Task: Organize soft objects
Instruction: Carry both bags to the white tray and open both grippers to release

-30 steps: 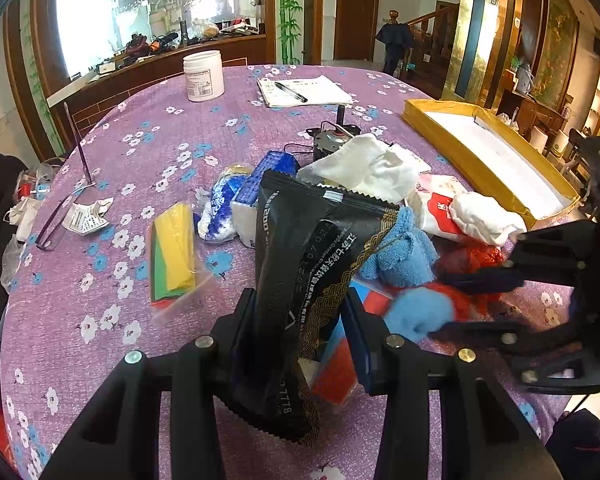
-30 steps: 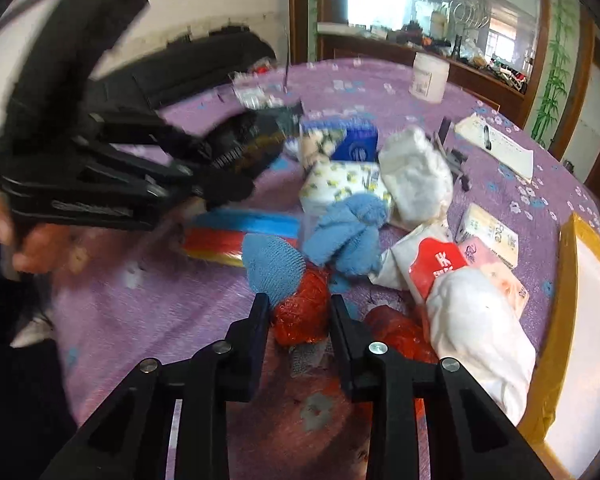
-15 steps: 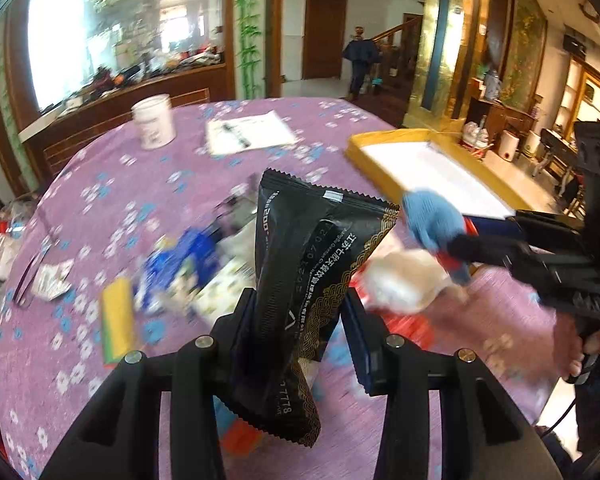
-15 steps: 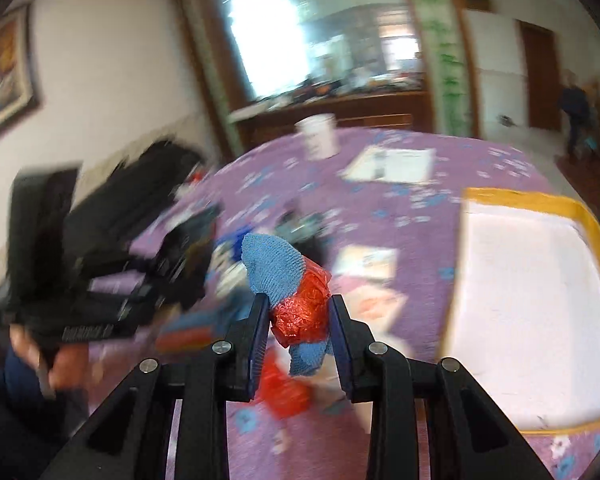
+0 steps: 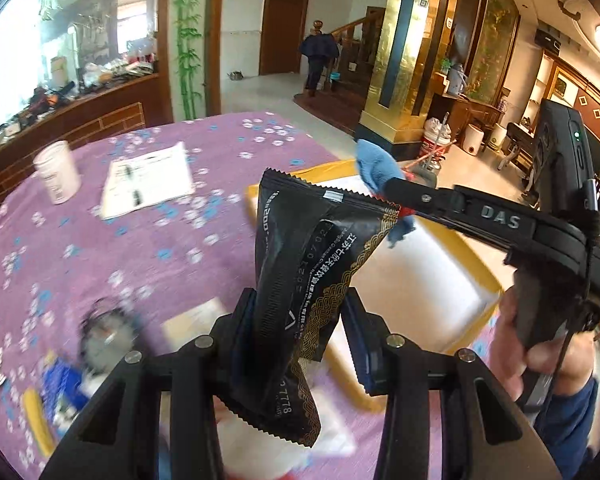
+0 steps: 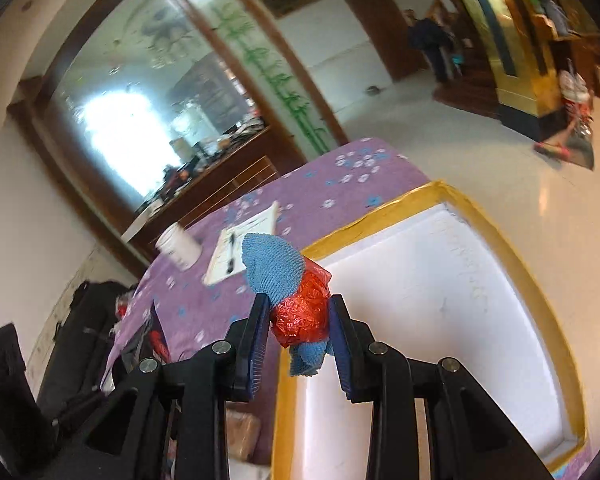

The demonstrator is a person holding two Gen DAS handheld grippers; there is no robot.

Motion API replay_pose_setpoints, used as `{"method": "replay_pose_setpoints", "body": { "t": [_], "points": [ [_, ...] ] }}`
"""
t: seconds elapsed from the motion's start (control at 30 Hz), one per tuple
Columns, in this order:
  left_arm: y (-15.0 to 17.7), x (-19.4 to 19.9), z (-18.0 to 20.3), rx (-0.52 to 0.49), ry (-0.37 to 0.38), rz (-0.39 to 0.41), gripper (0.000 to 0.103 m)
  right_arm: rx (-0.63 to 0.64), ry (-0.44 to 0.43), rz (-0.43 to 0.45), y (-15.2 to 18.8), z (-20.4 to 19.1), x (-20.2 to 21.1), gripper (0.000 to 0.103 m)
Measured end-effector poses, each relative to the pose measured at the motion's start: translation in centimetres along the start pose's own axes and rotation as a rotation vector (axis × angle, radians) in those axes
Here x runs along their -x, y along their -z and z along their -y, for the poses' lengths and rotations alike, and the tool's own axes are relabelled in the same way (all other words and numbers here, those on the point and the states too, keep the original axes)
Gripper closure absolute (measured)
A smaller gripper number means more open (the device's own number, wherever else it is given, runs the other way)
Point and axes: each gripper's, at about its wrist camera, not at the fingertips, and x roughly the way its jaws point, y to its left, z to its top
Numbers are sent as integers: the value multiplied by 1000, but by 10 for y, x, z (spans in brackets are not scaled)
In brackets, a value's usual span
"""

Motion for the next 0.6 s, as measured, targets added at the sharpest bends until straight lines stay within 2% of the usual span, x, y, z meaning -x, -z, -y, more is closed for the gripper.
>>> {"method": "replay_pose_setpoints", "body": {
  "t": [0.13,0.27,0.43,0.6],
  "points": [
    [-27,-37,12,25,11,-36,61,-65,70,-14,-23,22,-19,71],
    [-47,-84,21,22,-28,-94,61,-125,143,-56,-33,47,-40,71],
    [-62,-136,24,36,-53,-164,61,-170,160,-104,-25,76,-57,71],
    [-70,-168,28,48,-77,-196,61,-197,155,-143,-22,90,-72,71]
  ]
}}
